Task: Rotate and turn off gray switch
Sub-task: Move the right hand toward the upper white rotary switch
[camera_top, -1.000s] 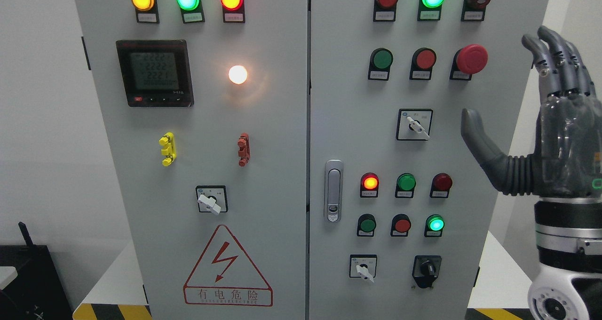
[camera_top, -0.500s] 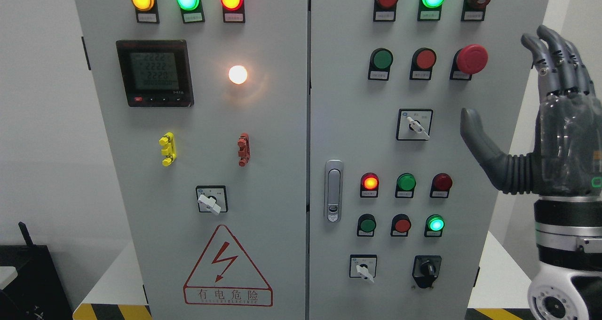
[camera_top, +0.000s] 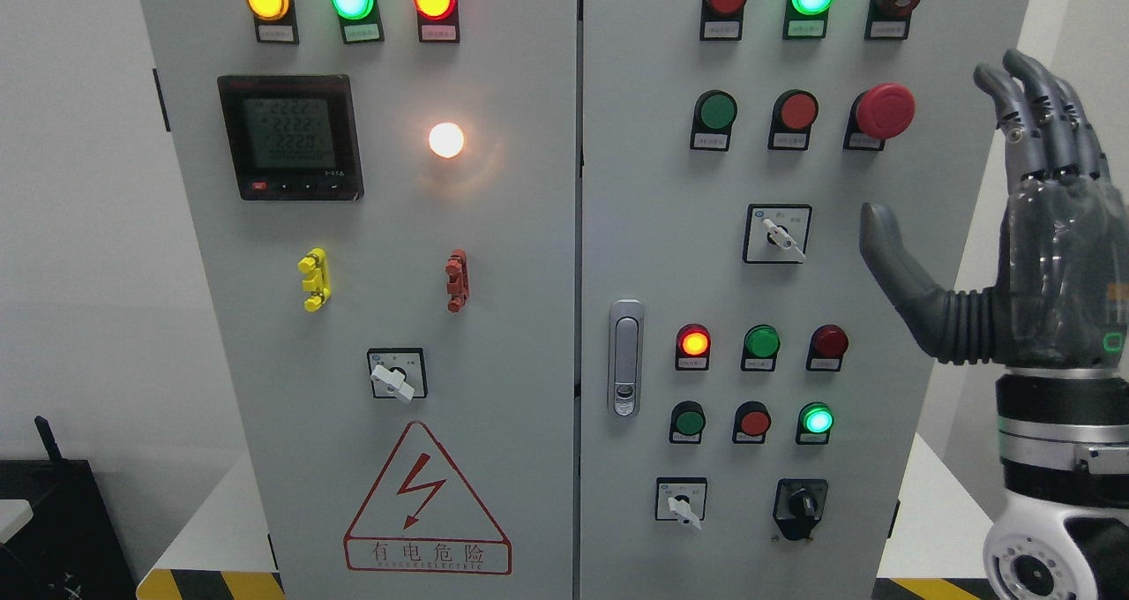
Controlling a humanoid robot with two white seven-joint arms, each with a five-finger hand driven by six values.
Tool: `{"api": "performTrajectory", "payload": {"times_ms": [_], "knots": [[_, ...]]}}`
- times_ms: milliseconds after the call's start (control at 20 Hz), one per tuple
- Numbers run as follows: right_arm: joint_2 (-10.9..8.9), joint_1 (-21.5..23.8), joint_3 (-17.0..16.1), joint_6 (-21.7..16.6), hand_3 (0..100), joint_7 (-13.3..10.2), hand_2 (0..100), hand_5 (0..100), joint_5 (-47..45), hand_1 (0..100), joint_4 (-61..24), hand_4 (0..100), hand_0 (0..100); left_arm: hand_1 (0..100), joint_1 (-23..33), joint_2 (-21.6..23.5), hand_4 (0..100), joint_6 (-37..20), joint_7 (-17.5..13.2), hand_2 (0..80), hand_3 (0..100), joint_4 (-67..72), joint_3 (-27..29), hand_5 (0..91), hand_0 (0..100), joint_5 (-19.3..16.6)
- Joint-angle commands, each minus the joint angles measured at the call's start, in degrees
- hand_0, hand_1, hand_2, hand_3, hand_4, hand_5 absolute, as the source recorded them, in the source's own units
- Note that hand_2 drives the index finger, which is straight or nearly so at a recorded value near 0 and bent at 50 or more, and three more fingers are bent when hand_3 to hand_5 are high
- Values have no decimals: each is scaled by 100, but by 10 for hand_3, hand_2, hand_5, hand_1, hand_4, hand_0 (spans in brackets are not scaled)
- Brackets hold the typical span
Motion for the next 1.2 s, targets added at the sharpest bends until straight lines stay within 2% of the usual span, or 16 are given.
{"api": "performTrajectory", "payload": {"times_ms": [0,50,150,200,300,400,450,500,650,1000,1150], "knots": [[149,45,66,3,503,0,101,389,-11,296,12,430,316,389,0,0,0,4,4,0,0,79,-9,0,120,0],[149,46,84,3,558,0,111,487,-11,298,12,487,315,389,0,0,0,4,-4,0,0,79,-9,0,120,0],[166,63,154,12,602,0,127,647,-11,303,38,565,313,389,0,0,0,4,-4,0,0,79,-9,0,120,0],[218,89,171,21,615,0,131,683,-11,305,47,584,313,389,0,0,0,4,4,0,0,79,-9,0,120,0],[280,124,198,30,667,0,161,834,-11,309,56,678,315,389,0,0,0,4,4,0,0,79,-9,0,120,0],[280,221,250,161,713,0,226,966,-11,301,56,772,331,389,0,0,0,4,4,0,0,79,-9,0,120,0],[280,247,320,240,731,0,255,998,-11,291,56,810,333,389,0,0,0,4,-4,0,0,79,-9,0,120,0],[280,274,373,319,753,0,283,1000,-11,285,56,849,319,389,0,0,0,4,-4,0,0,79,-9,0,120,0],[280,344,462,434,789,0,335,1000,-11,276,56,876,268,389,0,0,0,4,4,0,0,79,-9,0,120,0],[280,362,690,1004,825,18,479,1000,7,254,222,881,107,389,0,0,0,4,4,0,0,79,-9,0,120,0],[280,353,752,1102,832,18,525,1000,16,255,258,882,79,389,0,0,0,4,4,0,0,79,-9,0,120,0]]}}
